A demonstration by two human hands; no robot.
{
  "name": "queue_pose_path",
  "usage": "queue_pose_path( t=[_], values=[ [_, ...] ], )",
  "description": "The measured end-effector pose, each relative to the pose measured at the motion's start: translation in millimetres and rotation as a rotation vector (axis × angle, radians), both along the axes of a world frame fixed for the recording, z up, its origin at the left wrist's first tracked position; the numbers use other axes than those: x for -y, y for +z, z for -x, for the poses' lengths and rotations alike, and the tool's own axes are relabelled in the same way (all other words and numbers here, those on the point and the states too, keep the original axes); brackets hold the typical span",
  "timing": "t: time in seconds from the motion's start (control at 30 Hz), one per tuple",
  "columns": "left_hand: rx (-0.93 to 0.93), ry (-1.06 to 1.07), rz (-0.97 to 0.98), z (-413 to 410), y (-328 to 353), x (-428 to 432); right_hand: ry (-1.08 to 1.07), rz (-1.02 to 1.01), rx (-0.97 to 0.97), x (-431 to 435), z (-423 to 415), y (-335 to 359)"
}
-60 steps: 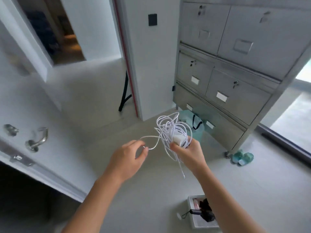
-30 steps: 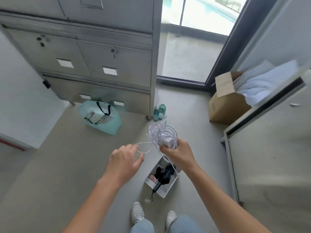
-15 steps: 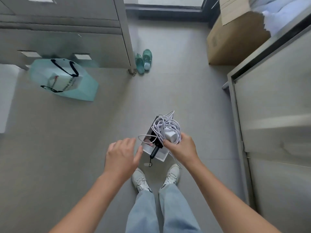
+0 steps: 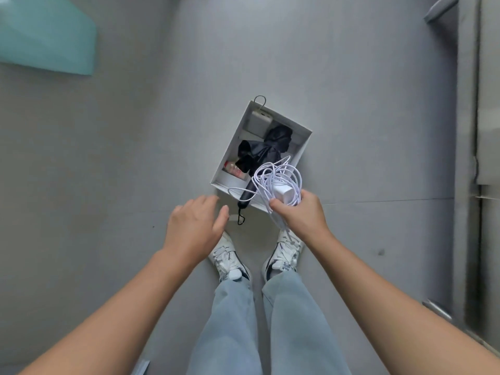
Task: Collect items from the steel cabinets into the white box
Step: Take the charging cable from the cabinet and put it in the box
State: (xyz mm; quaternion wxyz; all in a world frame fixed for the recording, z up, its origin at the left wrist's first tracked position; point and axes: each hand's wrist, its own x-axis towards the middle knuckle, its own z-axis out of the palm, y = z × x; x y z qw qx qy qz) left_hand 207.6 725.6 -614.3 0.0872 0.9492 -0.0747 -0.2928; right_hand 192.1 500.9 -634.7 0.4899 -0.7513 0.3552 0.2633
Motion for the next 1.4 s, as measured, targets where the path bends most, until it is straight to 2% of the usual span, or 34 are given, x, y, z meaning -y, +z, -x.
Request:
queue_pose_path(
  t=[0.3,0.57,0.77,0.93,1.23,1.4],
  values=[
    [-0.129,0.011,0.052,-8.5,-12.7,-6.1,-0.088,-0.014,-0.092,23.7,14.3,-13.3],
    [-0.124,0.086,0.065,-39.7,-26.9,-22.2,0.014,-0.169,-0.115,3.2,-54.7,-25.1],
    [-0.094,0.105,0.079,-61.1,-66.4,-40.9,0.223,-0.170,-0.221,-29.0,-114.1,-90.7],
    [-0.100,0.117,0.090,-62.1,-107.9,-53.8,0.273,-0.132,-0.254,-54.9,-130.3,-150.3],
    [-0.106,0.143,0.099,-51.9,-152.7,-83.7,0.063,0.046,-0.166,-102.0,-108.0,-220.5],
    [-0.131,0.192,0.082,-44.9,-152.2,-88.0,-0.056,-0.073,-0.248,-109.7,-99.4,-204.5]
  ],
)
